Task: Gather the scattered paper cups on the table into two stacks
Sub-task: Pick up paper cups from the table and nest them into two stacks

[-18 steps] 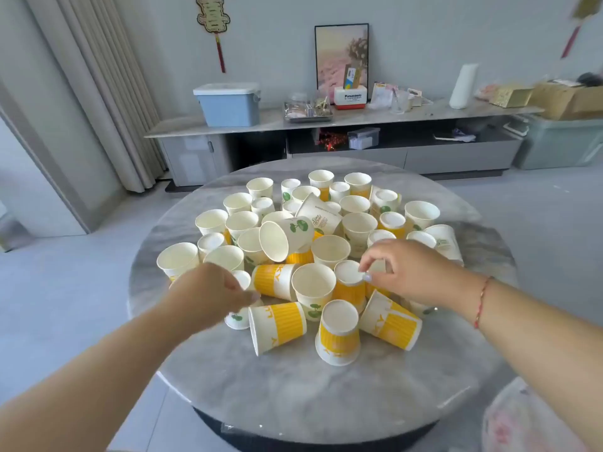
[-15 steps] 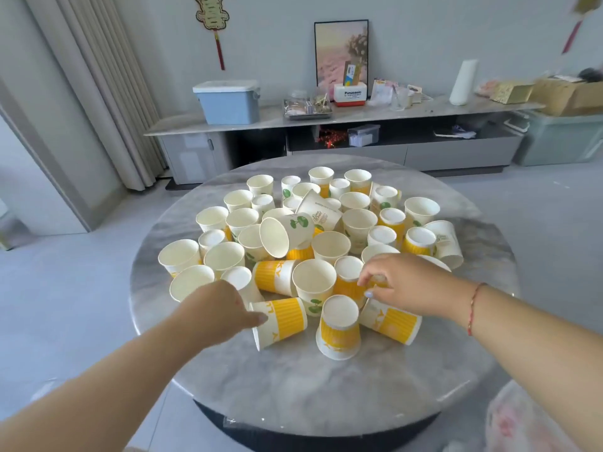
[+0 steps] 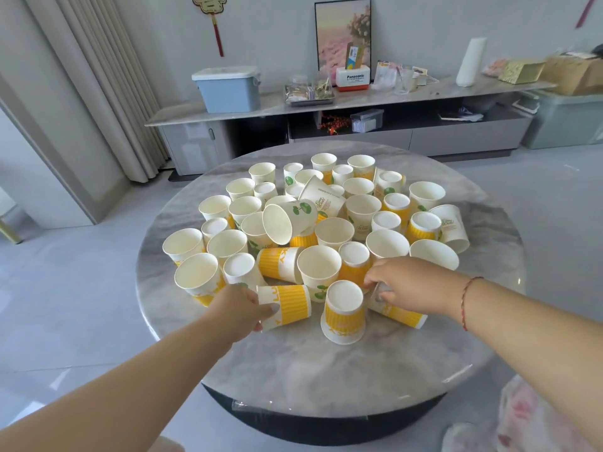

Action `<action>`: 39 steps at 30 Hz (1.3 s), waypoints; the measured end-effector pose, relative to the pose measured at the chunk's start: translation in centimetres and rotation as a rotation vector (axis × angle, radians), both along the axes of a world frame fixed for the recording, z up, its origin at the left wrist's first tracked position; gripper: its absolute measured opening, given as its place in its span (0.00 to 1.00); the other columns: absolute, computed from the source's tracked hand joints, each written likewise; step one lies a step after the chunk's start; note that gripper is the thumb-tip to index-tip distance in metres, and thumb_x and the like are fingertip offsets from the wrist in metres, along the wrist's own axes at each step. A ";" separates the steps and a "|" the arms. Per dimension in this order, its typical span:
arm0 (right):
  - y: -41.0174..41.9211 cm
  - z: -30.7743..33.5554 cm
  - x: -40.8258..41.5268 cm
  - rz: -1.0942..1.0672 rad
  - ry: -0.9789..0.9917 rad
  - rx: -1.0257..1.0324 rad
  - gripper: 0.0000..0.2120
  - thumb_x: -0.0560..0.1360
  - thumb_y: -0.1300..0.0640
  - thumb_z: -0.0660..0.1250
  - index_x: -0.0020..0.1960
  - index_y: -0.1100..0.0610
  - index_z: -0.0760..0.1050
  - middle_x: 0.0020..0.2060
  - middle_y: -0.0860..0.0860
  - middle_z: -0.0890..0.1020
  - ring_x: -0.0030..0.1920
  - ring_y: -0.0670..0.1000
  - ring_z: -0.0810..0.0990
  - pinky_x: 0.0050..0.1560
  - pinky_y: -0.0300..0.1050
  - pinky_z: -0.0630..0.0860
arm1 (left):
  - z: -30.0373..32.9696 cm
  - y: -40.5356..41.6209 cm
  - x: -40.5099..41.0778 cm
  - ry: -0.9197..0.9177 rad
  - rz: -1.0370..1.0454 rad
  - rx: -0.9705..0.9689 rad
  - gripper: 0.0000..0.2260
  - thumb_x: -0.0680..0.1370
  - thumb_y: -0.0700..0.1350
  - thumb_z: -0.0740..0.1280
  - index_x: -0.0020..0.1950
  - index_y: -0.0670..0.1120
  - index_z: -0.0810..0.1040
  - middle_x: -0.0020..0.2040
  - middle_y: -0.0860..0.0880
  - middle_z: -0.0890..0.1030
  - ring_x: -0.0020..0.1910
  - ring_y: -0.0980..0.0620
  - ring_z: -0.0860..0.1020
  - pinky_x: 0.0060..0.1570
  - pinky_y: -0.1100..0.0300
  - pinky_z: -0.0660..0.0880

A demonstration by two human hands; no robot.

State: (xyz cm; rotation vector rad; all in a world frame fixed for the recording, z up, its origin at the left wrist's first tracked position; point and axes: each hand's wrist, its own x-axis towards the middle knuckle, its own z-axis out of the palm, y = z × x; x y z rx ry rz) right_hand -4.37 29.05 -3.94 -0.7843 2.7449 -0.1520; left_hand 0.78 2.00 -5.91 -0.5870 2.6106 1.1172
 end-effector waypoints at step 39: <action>-9.0 6.2 -17.2 -0.093 0.220 -0.157 0.19 0.77 0.51 0.59 0.67 0.47 0.65 0.54 0.54 0.77 0.45 0.54 0.76 0.41 0.44 0.70 | 3.8 3.0 -8.1 0.491 -0.035 -0.232 0.17 0.70 0.60 0.69 0.50 0.50 0.82 0.48 0.55 0.84 0.48 0.52 0.80 0.43 0.59 0.74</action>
